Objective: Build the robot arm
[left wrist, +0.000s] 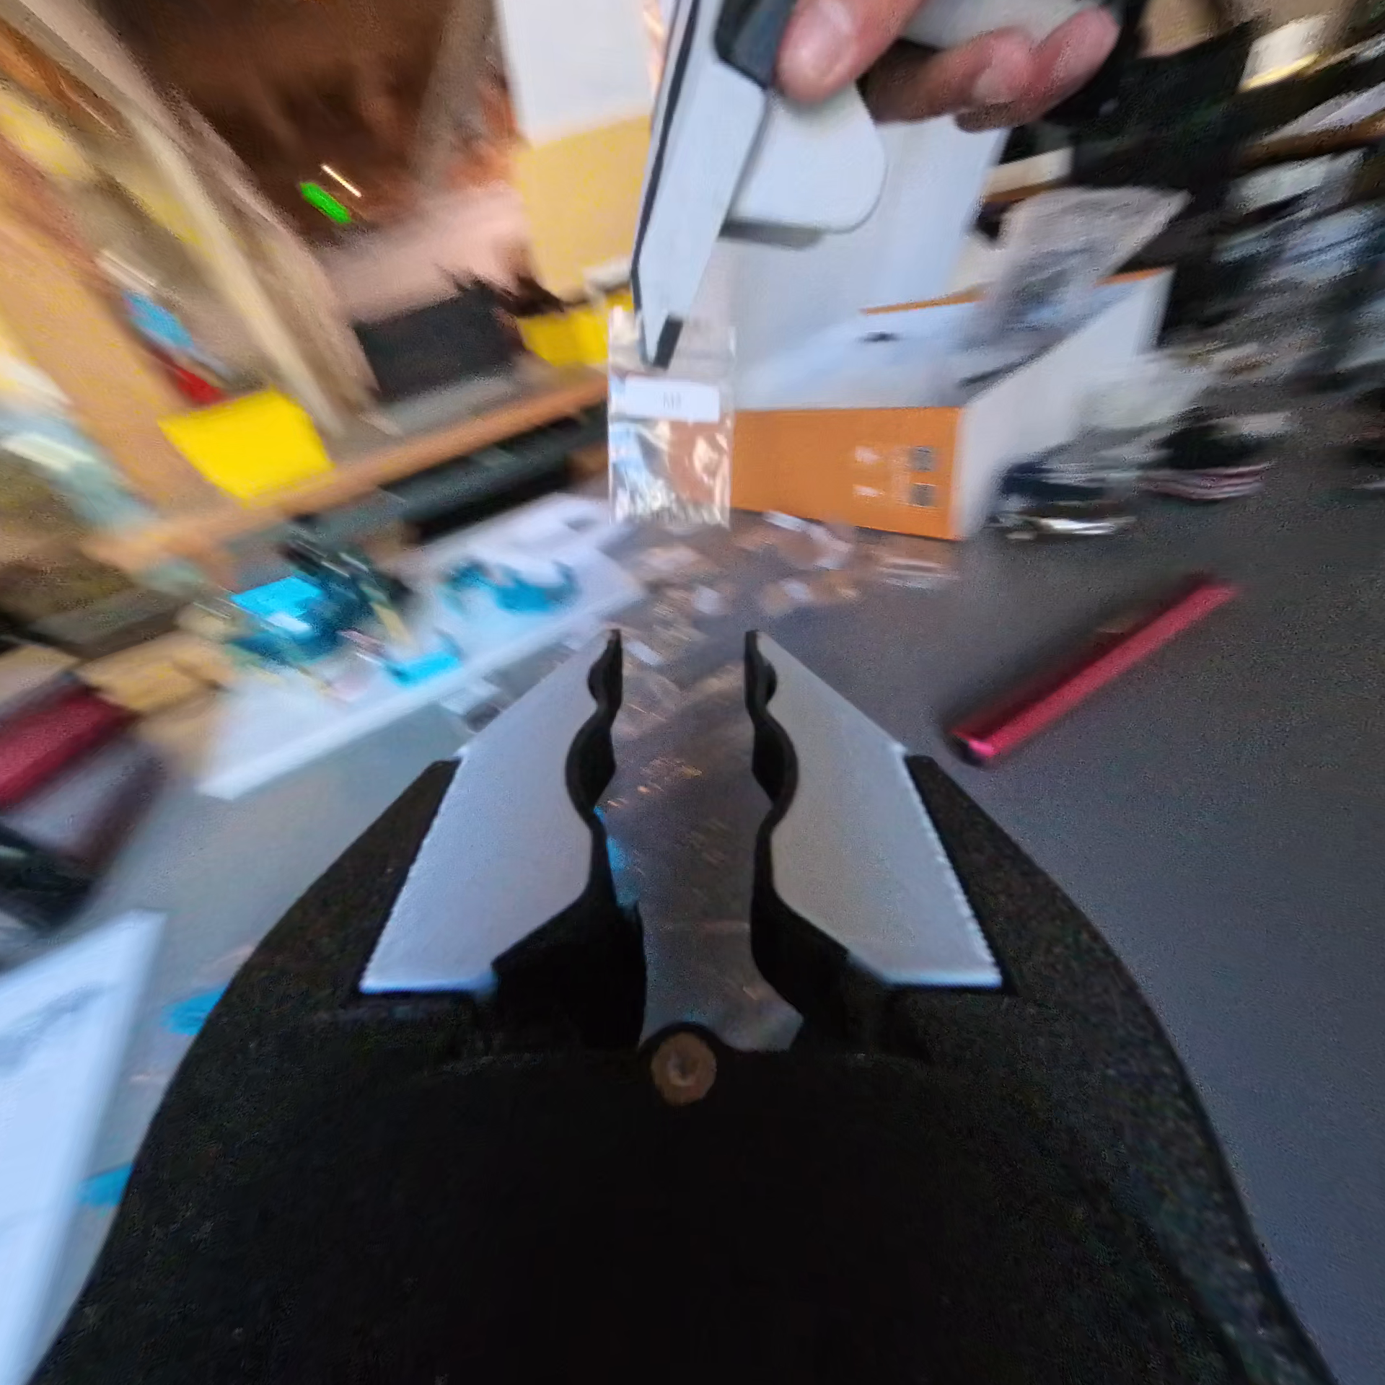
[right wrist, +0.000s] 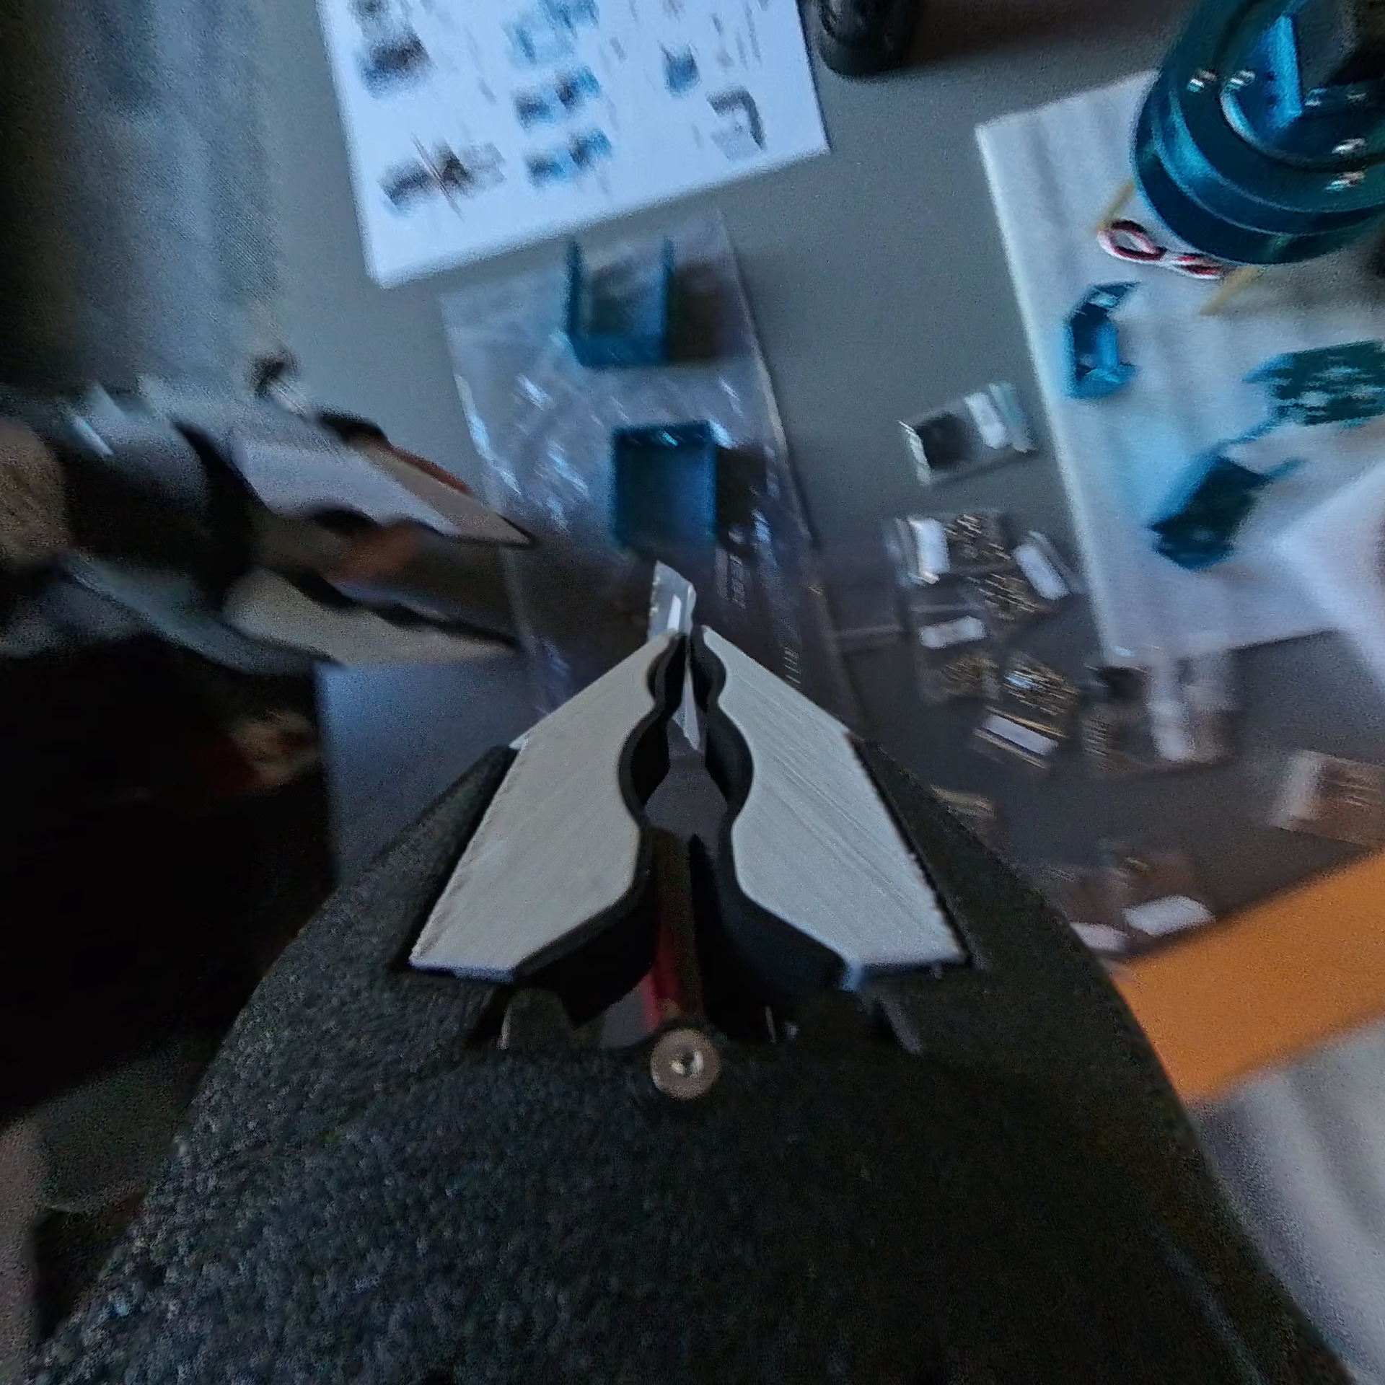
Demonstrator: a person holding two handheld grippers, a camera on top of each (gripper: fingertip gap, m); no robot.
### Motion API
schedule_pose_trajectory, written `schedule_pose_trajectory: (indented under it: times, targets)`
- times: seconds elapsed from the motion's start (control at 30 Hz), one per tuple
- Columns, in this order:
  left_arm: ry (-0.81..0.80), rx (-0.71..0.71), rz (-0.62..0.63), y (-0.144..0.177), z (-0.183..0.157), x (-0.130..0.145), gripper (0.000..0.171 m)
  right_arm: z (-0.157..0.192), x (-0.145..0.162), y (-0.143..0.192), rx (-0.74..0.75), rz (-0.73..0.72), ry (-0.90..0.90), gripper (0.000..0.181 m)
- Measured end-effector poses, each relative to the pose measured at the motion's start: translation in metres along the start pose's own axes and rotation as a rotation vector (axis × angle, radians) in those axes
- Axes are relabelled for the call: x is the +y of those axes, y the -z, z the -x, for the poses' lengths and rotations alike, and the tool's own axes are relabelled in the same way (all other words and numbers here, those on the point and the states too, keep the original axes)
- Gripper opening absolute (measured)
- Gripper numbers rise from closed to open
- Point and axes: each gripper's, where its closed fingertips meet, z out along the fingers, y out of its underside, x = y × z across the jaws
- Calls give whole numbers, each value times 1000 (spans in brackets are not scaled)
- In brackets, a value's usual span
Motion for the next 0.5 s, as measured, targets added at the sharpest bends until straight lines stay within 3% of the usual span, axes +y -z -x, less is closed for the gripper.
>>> schedule_pose_trajectory:
  times: [0.13, 0.17, 0.3, 0.4, 0.5]
  targets:
    - [347, 356, 134, 37, -4, 23, 29, -40, 37, -4, 207, 248, 267, 0]
    - [379, 392, 145, 48, 0, 25, 30, -60, 48, -4, 286, 320, 284, 1]
    - [320, 395, 185, 77, 21, 37, 29, -119, 81, -13, 323, 480, 255, 0]
    - [242, 370, 158, 87, 36, 39, 29, -161, 102, -22, 261, 621, 230, 0]
    - [251, 414, 132, 100, 44, 40, 29, -162, 121, -38, 26, 704, 160, 0]
